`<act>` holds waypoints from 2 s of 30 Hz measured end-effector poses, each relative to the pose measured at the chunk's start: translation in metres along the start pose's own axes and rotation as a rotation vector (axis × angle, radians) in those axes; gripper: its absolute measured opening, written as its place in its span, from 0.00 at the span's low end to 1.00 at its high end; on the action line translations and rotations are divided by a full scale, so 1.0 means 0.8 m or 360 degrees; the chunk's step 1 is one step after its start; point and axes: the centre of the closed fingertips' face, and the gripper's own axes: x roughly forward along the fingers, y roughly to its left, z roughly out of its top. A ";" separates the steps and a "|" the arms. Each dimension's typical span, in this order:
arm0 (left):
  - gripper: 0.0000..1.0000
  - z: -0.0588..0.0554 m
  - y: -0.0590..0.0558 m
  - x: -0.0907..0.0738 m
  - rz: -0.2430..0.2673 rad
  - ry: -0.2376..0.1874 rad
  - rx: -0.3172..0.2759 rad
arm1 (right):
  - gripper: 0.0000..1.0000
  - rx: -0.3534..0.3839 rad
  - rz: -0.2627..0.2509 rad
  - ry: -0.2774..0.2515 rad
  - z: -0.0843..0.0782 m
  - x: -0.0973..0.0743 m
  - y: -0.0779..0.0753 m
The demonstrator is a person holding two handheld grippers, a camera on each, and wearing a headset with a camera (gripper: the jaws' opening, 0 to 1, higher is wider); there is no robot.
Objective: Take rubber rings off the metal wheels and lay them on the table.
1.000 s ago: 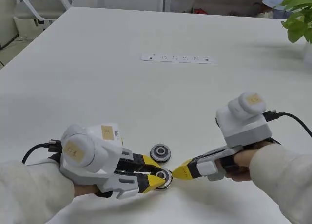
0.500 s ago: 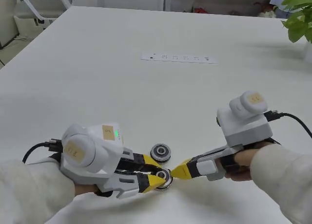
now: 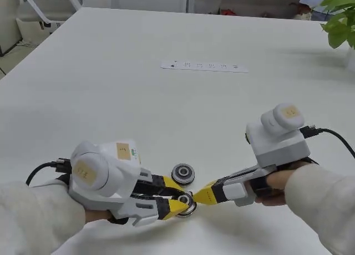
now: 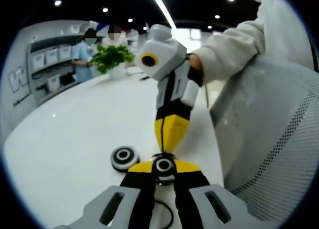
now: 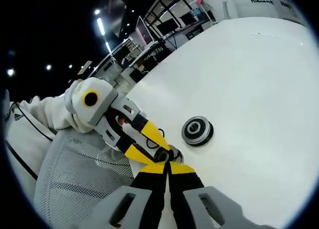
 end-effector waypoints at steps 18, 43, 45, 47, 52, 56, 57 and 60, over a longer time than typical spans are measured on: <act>0.14 0.000 -0.001 0.000 -0.0002 -0.0002 -0.0014 | 0.00 -0.0009 0.0033 -0.0010 0.003 0.000 0.004; 0.14 0.001 -0.004 0.001 -0.0007 -0.0004 -0.0046 | 0.00 -0.0013 0.0016 -0.0051 0.010 0.002 0.003; 0.14 0.001 -0.004 0.001 -0.0009 -0.0001 -0.0040 | 0.00 -0.0016 0.0017 -0.0051 0.010 0.002 0.003; 0.14 0.001 -0.004 0.001 -0.0009 0.0000 -0.0042 | 0.00 -0.0025 0.0012 -0.0049 0.010 0.001 0.003; 0.14 0.001 -0.004 0.000 -0.0017 0.0003 -0.0032 | 0.00 -0.0051 0.0014 -0.0045 0.011 0.001 0.004; 0.15 -0.001 -0.004 -0.004 -0.0031 0.0030 -0.0003 | 0.00 -0.0031 0.0030 -0.0045 0.013 0.002 0.009; 0.16 0.000 -0.004 -0.005 -0.0030 0.0030 0.0009 | 0.00 -0.0031 0.0034 -0.0048 0.013 0.002 0.010; 0.17 0.001 -0.006 -0.006 -0.0037 0.0047 0.0052 | 0.00 -0.0019 0.0033 -0.0047 0.014 0.001 0.011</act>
